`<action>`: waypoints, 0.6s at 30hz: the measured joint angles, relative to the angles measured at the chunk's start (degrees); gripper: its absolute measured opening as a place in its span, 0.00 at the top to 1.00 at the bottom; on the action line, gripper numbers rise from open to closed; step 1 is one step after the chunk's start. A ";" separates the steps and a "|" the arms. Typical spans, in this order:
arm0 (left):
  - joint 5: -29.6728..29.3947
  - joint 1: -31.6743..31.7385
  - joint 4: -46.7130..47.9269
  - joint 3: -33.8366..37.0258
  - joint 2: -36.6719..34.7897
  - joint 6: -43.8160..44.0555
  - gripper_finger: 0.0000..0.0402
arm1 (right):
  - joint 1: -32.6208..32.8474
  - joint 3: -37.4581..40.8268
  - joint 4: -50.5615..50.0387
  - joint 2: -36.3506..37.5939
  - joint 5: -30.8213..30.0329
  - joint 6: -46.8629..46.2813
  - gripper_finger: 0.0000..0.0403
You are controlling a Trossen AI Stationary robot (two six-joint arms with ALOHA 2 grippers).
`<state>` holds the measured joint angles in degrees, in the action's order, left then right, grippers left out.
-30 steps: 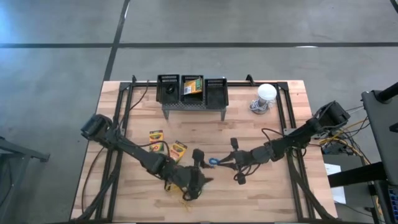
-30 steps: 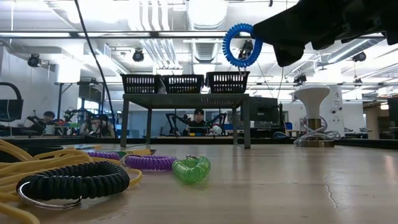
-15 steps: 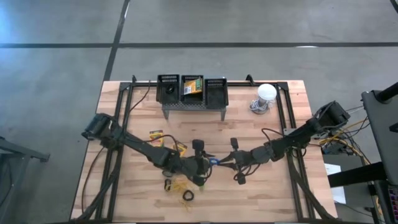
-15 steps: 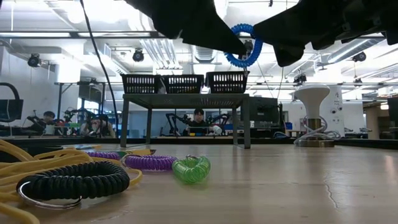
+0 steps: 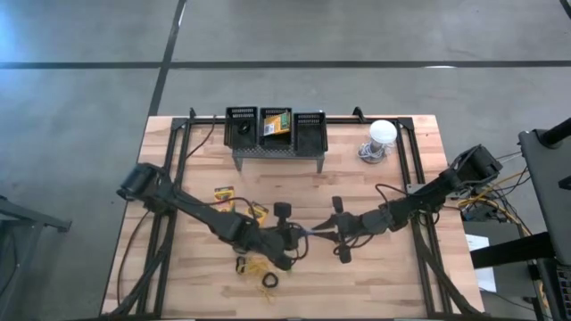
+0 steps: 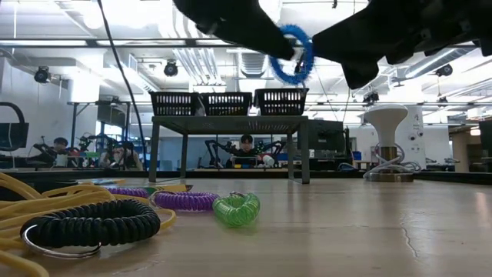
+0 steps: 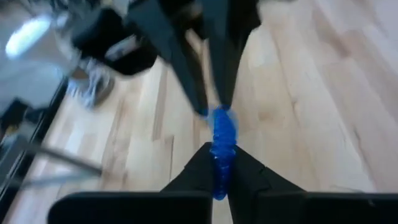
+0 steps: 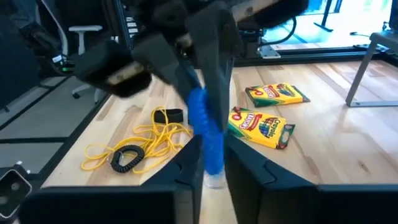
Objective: Pick & Place Office Desk Supplies
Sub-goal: Put the blue spring keychain into the left black bin on the shelf
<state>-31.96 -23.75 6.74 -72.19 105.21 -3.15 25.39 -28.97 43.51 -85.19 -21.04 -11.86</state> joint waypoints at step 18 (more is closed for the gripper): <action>-19.62 19.99 54.80 -12.43 -16.25 18.39 0.91 | 0.00 0.24 -0.23 0.00 -1.48 1.77 0.66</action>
<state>-51.58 -3.76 61.53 -84.62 88.96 15.24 25.39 -28.73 43.27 -85.19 -22.52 -10.09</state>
